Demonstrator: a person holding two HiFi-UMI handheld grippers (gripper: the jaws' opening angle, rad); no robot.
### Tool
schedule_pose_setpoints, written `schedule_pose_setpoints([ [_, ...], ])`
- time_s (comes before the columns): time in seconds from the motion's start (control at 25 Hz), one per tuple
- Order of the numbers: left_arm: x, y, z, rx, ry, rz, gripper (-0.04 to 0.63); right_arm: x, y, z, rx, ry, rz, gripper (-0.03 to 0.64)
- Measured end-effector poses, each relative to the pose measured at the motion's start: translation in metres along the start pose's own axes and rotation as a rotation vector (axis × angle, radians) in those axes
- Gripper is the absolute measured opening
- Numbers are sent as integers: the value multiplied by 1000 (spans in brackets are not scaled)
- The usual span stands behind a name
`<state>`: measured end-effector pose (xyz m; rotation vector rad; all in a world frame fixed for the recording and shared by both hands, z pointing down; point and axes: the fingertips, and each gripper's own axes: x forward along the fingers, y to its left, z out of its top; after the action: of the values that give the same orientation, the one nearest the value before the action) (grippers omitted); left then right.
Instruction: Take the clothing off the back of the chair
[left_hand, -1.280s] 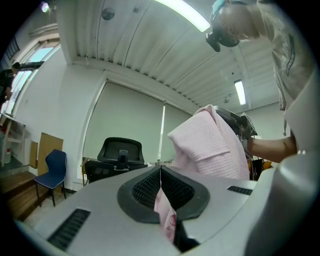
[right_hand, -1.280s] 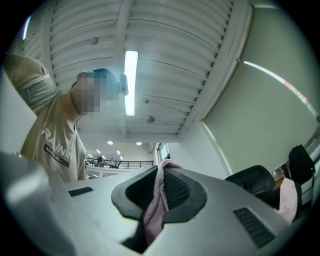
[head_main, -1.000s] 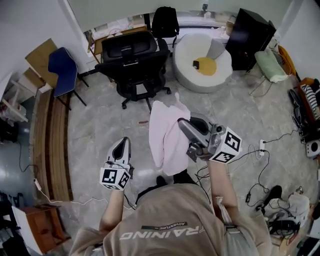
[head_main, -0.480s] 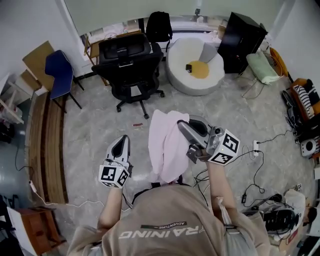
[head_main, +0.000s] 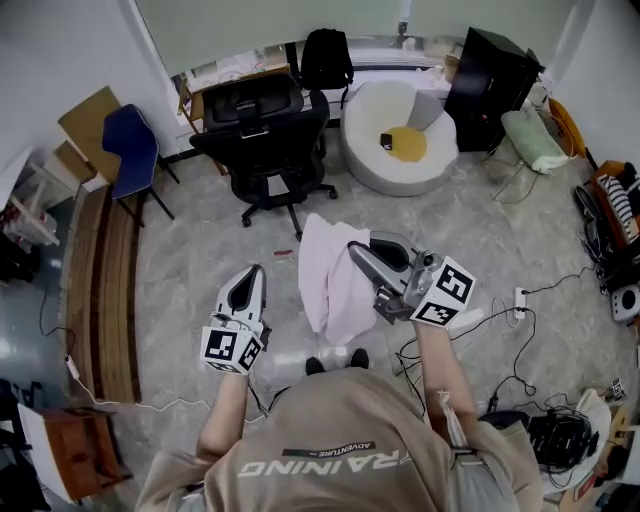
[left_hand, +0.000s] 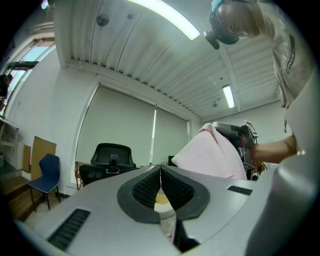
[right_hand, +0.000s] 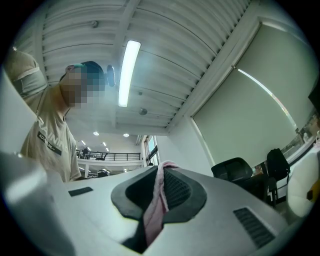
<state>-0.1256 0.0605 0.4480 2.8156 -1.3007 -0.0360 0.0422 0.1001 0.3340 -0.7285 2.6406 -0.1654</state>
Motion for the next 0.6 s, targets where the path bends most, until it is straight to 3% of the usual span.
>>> schedule_pose_setpoints([
  [0.6, -2, 0, 2, 17, -1, -11, 14, -13, -8, 0, 13, -44, -41, 46],
])
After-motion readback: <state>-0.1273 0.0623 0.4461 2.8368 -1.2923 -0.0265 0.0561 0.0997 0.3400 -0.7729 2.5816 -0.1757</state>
